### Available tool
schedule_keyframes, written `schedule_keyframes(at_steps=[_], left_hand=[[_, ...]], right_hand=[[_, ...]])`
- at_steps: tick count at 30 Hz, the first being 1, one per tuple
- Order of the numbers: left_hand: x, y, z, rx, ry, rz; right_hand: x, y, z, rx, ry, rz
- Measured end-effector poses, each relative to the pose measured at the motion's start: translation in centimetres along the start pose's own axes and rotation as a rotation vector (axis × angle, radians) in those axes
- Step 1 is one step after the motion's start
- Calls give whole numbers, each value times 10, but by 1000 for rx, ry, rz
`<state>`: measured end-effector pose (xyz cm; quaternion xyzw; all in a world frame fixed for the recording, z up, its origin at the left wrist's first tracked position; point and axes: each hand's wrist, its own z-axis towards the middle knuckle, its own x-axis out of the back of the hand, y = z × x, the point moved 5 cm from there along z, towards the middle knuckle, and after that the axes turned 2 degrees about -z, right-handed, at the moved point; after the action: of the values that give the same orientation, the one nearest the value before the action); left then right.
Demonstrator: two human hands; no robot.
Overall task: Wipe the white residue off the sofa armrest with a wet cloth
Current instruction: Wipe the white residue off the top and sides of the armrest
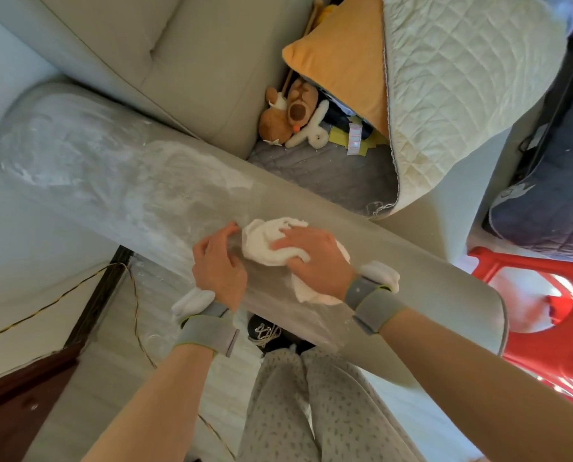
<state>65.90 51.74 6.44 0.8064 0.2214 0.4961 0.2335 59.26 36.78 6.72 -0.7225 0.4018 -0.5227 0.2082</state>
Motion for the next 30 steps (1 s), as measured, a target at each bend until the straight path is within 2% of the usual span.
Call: schedule_keyframes(at_steps=[3, 6, 9, 13, 18, 22, 24, 27, 30], left_hand=[[-2, 4, 3, -66, -6, 131], [-7, 9, 1, -56, -18, 257], [-13, 11, -3, -53, -73, 369], [-15, 13, -2, -49, -100, 440], [-17, 16, 0, -75, -94, 510], [-18, 18, 2, -168, -121, 638], [-18, 19, 4, -198, -120, 656], [-19, 16, 3, -201, -118, 649], [-18, 10, 1, -250, -92, 667]], right_hand=[[15, 2, -10, -98, -41, 292], [36, 11, -21, -191, 122, 511], [49, 36, -36, -414, 286, 818], [56, 62, -64, -630, 361, 1104], [53, 89, -106, -771, 371, 1109], [45, 116, -149, -855, 501, 1165], [46, 121, -163, -852, 536, 1029], [53, 120, -180, -876, 648, 478], [52, 95, -177, -752, 778, 27]])
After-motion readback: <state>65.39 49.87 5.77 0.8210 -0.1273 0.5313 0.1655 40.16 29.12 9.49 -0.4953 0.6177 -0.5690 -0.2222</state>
